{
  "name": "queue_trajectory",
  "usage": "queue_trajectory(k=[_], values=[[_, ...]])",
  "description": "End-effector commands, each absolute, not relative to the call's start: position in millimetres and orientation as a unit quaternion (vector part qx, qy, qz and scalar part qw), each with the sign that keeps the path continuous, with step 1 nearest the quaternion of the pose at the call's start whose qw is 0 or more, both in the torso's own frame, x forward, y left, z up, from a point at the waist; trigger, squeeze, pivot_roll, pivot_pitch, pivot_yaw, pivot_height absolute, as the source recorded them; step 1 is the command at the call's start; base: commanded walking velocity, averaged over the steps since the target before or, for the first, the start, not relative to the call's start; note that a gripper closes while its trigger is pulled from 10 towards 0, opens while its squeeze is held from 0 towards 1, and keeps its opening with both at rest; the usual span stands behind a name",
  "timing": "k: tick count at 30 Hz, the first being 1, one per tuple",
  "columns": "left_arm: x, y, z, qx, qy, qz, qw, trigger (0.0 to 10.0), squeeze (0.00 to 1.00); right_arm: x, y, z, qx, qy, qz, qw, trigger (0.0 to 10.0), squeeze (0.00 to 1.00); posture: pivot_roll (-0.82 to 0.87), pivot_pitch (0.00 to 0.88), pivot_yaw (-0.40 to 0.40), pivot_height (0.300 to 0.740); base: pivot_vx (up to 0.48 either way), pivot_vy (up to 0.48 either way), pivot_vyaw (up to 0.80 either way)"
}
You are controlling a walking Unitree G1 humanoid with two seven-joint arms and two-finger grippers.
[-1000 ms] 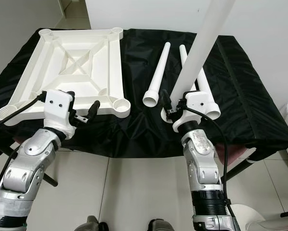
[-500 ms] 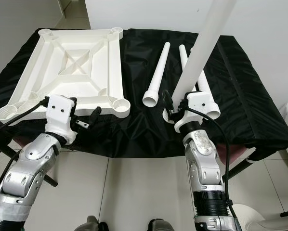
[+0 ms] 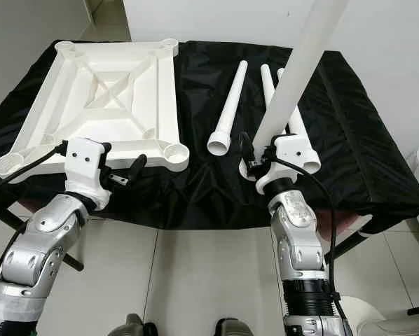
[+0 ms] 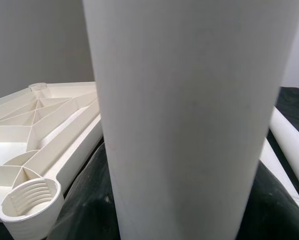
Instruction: Building children table
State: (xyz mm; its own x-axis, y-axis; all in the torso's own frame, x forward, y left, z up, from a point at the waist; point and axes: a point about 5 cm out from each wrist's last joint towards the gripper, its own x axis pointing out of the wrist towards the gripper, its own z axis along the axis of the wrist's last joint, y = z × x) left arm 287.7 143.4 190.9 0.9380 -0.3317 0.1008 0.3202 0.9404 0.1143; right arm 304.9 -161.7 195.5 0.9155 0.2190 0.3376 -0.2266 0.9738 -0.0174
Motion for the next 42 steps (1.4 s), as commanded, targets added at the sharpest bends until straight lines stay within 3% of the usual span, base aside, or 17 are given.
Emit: queue_trajectory(k=[1,27,36,42], values=[[287,141,190,0.047,-0.052,-0.201,0.977,10.0,0.0,302,-159,198,0.009,-0.177,0.12,0.977,10.0,0.0,-0.1,0.106,0.012,0.74,0.0,0.0,0.0],[285,146,192,0.035,-0.058,-0.186,0.98,10.0,0.0,304,-155,196,0.001,-0.173,0.14,0.975,10.0,0.0,-0.1,0.071,0.002,0.74,0.269,0.0,0.0],[279,143,190,0.028,-0.064,-0.187,0.98,10.0,0.0,304,-155,195,-0.005,-0.17,0.145,0.975,10.0,0.0,-0.1,0.071,0.0,0.74,0.0,0.0,0.0],[273,131,184,0.059,-0.051,-0.236,0.969,10.0,0.0,304,-154,194,-0.006,-0.168,0.148,0.975,10.0,0.0,-0.1,0.065,0.001,0.74,0.0,0.0,0.0]])
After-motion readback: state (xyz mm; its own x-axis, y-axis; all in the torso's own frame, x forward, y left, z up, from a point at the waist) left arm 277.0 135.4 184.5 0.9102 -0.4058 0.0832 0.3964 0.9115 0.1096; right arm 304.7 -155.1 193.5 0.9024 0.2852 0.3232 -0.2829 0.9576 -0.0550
